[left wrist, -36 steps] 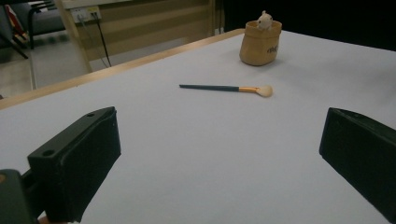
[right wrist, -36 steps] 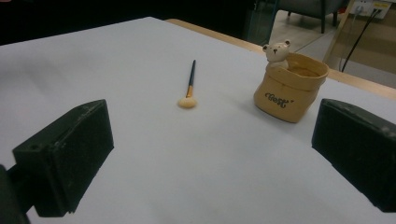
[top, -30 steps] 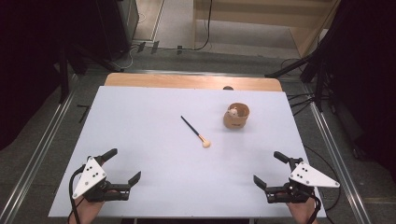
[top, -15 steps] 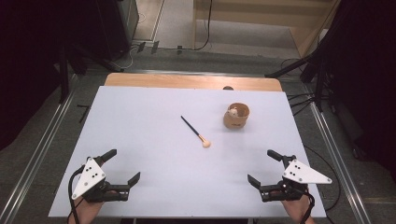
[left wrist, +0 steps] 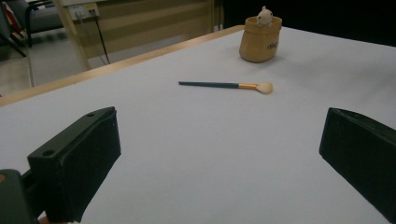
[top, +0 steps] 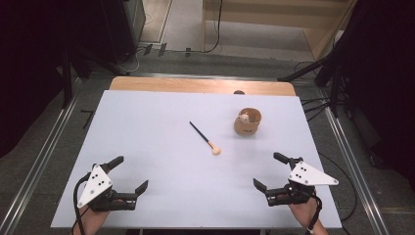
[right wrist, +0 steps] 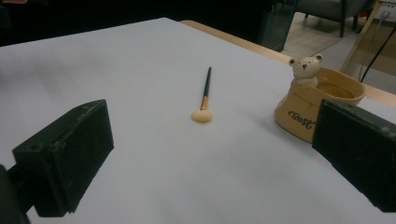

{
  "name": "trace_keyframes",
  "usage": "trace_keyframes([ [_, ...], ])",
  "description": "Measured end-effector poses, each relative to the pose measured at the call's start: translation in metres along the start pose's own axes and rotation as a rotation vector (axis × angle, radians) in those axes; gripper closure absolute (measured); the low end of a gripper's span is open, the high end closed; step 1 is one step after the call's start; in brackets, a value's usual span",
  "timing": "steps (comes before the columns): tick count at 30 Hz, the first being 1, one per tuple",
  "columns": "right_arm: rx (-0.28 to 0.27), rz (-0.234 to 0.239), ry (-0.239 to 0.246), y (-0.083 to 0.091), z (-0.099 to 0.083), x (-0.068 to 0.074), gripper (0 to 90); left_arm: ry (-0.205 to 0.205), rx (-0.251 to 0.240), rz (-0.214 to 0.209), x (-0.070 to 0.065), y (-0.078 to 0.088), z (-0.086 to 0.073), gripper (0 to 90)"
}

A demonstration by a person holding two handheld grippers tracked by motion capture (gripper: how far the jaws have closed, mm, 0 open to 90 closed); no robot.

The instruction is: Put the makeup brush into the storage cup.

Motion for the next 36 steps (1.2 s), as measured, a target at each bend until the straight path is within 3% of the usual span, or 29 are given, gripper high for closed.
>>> trace_keyframes([
  [36,0.006,0.027,0.014,-0.053,0.021,-0.005,0.0,-0.016,-0.002,-0.011,-0.001,0.000,0.001,0.0],
])
Point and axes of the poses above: each handheld gripper's, and its own axes: y roughly backward along the jaws, z roughly out of its top, x roughly to its left, the point moved 7 cm from there along -y, roughly forward along the jaws, and after that the axes turned 1 degree about -y, right-handed, at the moved point
